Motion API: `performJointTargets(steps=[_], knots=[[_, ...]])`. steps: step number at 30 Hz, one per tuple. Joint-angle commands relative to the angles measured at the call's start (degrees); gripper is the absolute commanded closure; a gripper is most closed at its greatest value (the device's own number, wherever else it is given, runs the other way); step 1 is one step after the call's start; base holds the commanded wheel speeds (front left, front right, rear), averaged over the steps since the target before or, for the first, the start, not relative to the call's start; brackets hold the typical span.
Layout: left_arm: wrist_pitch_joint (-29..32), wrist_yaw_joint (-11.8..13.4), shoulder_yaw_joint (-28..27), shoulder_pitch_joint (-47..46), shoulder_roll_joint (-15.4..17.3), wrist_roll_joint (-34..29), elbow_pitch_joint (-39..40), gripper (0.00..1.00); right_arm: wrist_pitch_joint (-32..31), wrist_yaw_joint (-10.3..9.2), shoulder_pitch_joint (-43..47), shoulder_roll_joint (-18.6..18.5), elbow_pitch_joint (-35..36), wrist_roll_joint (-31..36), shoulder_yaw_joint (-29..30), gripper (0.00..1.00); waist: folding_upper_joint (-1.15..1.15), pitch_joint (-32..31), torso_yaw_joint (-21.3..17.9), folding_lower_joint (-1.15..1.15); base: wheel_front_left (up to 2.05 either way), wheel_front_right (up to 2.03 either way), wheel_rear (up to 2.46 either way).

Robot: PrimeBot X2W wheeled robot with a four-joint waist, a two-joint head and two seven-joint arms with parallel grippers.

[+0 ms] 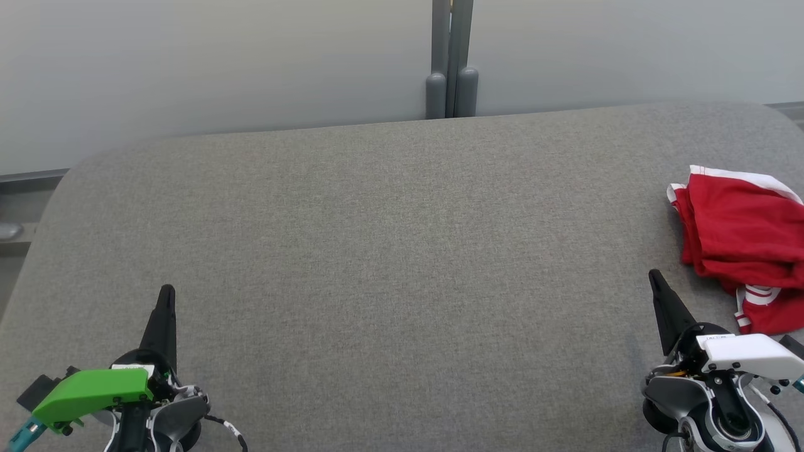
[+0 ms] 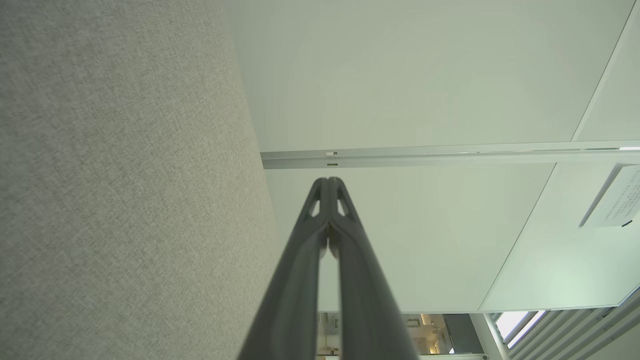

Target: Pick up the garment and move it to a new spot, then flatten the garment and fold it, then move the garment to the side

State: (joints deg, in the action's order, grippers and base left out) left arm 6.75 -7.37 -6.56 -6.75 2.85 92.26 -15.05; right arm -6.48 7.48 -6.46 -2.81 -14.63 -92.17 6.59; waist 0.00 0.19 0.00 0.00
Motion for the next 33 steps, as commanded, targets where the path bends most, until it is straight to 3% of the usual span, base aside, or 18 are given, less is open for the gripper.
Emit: performJointTargets(steps=[1,33], knots=[[0.2,-0.2,-0.1,-0.8,0.0,0.1,0.2,1.0,-0.1,0.02,-0.6,-0.1,0.2,-0.3,0.1,1.0,0.0,0.0,0.0,0.0,0.0,0.0,0.0],[0.1,-0.2,-0.1,-0.8,0.0,0.1,0.2,1.0,0.0,0.02,-0.6,-0.1,0.2,-0.3,0.1,1.0,0.0,0.0,0.0,0.0,0.0,0.0,0.0]])
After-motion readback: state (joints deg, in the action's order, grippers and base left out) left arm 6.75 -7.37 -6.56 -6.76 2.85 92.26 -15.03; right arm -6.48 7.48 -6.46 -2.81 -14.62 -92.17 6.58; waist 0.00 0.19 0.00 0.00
